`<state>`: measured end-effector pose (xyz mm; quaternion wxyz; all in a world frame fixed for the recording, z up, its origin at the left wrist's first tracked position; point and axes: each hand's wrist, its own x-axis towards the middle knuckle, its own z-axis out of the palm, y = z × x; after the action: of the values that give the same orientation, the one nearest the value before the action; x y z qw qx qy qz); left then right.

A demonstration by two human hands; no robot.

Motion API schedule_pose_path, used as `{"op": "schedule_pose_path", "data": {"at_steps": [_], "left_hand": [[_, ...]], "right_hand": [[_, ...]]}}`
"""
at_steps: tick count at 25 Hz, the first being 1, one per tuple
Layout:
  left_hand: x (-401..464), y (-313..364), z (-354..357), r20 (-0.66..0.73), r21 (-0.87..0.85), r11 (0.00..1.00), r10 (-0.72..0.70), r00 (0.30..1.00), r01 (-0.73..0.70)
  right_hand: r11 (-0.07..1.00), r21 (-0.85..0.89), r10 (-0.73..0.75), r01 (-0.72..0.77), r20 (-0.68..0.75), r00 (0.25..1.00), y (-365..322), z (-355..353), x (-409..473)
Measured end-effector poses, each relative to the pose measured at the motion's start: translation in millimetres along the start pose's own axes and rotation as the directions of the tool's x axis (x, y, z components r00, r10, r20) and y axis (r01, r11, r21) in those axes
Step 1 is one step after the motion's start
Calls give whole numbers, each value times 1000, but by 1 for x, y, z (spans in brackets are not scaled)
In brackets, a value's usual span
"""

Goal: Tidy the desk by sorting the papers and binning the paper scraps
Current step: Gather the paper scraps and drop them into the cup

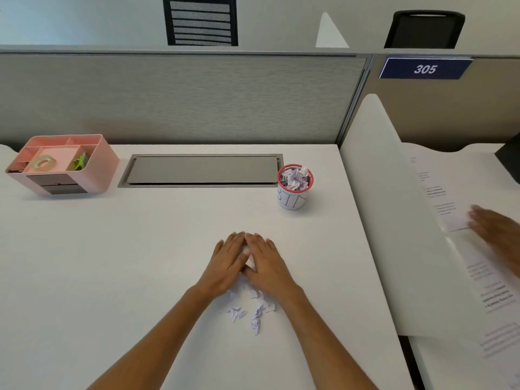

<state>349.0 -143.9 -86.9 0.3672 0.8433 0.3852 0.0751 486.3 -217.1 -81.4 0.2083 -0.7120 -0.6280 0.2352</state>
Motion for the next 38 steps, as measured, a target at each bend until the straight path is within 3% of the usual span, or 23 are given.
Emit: {"op": "schedule_pose_path", "data": {"at_steps": [6,9,12,16,19,22,28,33,35,38], "left_hand": [[-73,7,-3,109,-94,995,44,993,-33],[-93,0,-18,51,154,988,14,999,-22],[-97,5,-25,77,353,931,-129,989,94],[-81,27,-9,137,390,911,-205,969,138],[-64,40,-3,126,269,954,-172,977,133],[-53,41,-6,69,160,980,-132,989,119],[-46,28,-6,-51,-32,978,-207,977,206],[-35,28,-18,-39,-317,904,-317,948,289],[-27,31,-24,-34,-369,880,-334,942,299],[-15,38,-31,-43,-397,873,-328,944,285]], "right_hand": [[969,233,84,-82,2,996,-2,-10,-83],[974,147,198,-173,-177,964,8,-22,-121],[953,-40,296,-299,-71,952,5,-23,-132],[951,-158,274,-267,20,962,-13,-10,-100],[979,-97,178,-177,8,984,-24,-3,-78],[993,28,115,-113,-92,989,-22,-1,-73],[960,193,247,-203,-241,939,-3,-12,-74],[875,441,369,-200,-338,866,5,-61,-42],[880,440,371,-179,-401,838,11,-91,-16],[943,275,308,-190,-494,813,20,-134,29]]}}
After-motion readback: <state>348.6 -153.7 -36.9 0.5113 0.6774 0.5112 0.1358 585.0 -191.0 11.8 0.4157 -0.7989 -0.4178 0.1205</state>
